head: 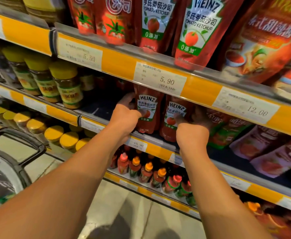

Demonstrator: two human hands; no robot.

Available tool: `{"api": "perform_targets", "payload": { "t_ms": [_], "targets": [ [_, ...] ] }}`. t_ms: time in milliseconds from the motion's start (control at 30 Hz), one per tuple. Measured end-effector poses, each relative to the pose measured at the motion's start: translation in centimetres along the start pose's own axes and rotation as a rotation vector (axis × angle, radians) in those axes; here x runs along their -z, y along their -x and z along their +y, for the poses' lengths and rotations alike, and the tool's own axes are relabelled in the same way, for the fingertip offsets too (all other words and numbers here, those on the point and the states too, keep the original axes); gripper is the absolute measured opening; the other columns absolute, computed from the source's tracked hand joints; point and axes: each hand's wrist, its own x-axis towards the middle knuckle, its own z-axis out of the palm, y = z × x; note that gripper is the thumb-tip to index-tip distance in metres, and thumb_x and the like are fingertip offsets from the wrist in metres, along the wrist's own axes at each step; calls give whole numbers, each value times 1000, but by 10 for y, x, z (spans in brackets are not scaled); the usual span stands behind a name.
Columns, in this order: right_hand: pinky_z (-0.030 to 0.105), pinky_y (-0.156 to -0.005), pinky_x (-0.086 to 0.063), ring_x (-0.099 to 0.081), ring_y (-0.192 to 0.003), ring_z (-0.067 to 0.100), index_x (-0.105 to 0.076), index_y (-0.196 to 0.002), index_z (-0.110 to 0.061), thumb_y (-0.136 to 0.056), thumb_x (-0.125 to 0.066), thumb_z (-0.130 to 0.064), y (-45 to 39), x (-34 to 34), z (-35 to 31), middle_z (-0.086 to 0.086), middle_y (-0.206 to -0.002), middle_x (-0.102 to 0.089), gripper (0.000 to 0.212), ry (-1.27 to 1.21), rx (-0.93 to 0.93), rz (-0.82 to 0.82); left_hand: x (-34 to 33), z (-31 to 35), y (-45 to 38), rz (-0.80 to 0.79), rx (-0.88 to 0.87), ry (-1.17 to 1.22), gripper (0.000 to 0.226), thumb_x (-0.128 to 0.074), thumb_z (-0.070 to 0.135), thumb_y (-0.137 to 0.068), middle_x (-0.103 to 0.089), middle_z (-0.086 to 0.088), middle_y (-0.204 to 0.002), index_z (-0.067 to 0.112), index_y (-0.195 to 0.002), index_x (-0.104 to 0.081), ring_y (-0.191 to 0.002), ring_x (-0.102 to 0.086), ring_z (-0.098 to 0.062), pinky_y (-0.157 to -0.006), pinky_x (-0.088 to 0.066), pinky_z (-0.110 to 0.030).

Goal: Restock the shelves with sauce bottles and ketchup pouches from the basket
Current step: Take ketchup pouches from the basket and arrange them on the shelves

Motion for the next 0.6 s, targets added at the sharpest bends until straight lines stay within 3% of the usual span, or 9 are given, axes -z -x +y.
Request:
{"api": "perform_targets", "payload": {
  "t_ms": [67,133,200,233,333,433,500,600],
  "targets": [
    [3,-73,-43,-54,-70,-24,-53,-94,-43,-90,-80,-10,-3,1,4,-34,-94,-52,42,9,7,15,1,0,3,-42,-29,-32,55,-76,-3,-87,-74,-6,-118,20,-134,-60,-111,-71,-25,-95,-59,-45],
    [15,-87,-48,-59,-82,-16,-61,-108,-36,-92,-78,-11,-4,1,3,-27,-102,-55,34,50,24,42,1,1,8,-106,-59,-80,51,-75,-2,-88,-75,-3,-117,26,-128,-62,-111,-70,-22,-97,-58,-44],
    [31,-98,-48,-61,-110,10,-63,-132,-19,-94,-77,-15,-1,0,1,-12,-117,-60,41,179,44,62,1,2,13,-178,-76,-122,49,-74,-2,-90,-75,-1,-117,28,-125,-62,-112,-70,-20,-101,-56,-44],
    [33,-97,-48,-62,-114,20,-62,-134,-15,-95,-75,-16,-1,0,0,-5,-121,-64,41,237,48,68,1,3,14,-195,-84,-139,48,-73,-2,-90,-75,-1,-117,28,-126,-62,-112,-70,-19,-102,-56,-43],
    [30,-80,-46,-64,-97,28,-65,-124,-14,-98,-70,-14,2,7,0,-2,-104,-66,27,344,23,67,3,6,18,-204,-110,-192,46,-73,-1,-91,-76,0,-115,25,-128,-63,-110,-70,-16,-99,-57,-39],
    [29,-73,-45,-67,-89,29,-68,-114,-16,-97,-69,-15,6,19,-7,3,-103,-71,18,476,47,53,8,6,20,-217,-158,-292,43,-75,6,-92,-76,6,-114,23,-130,-65,-106,-71,-10,-94,-59,-31],
    [30,-66,-48,-65,-76,25,-68,-97,-18,-95,-70,-19,8,28,-12,2,-86,-71,3,573,80,43,11,3,21,-215,-194,-397,39,-77,18,-93,-77,8,-110,27,-129,-67,-100,-72,-10,-92,-60,-36],
    [30,-52,-41,-50,-52,22,-54,-60,-16,-93,-74,-32,10,42,-16,2,-56,-55,42,760,84,26,14,1,20,-183,-196,-501,33,-78,36,-90,-78,7,-100,33,-122,-71,-92,-74,-19,-84,-62,-48]
  ]
}}
